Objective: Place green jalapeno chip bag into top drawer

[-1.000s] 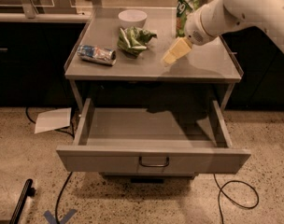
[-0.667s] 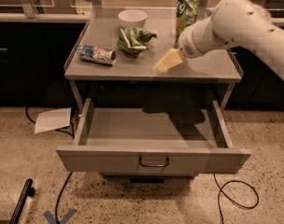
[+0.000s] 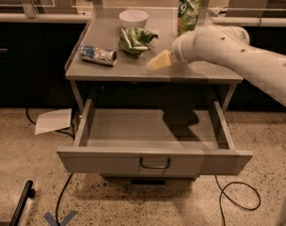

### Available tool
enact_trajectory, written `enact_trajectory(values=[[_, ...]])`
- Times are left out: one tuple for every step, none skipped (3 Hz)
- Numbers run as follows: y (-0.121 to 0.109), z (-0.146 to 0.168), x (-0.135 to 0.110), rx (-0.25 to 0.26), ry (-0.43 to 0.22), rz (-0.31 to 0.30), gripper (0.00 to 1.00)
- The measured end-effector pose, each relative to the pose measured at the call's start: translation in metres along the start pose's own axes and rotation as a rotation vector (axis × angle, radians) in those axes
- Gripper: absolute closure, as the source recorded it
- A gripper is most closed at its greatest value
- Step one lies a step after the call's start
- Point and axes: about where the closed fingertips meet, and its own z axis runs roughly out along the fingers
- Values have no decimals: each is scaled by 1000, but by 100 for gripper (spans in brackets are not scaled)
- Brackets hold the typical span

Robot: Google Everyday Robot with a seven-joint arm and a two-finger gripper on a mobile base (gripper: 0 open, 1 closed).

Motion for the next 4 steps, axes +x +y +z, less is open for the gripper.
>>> enact_trajectory(values=[[-38, 17, -57, 75, -108, 23, 0], [-61, 23, -98, 85, -125, -10, 0], [-68, 35, -105, 18, -129, 32, 0], [-61, 28, -106, 13, -127, 21, 0]])
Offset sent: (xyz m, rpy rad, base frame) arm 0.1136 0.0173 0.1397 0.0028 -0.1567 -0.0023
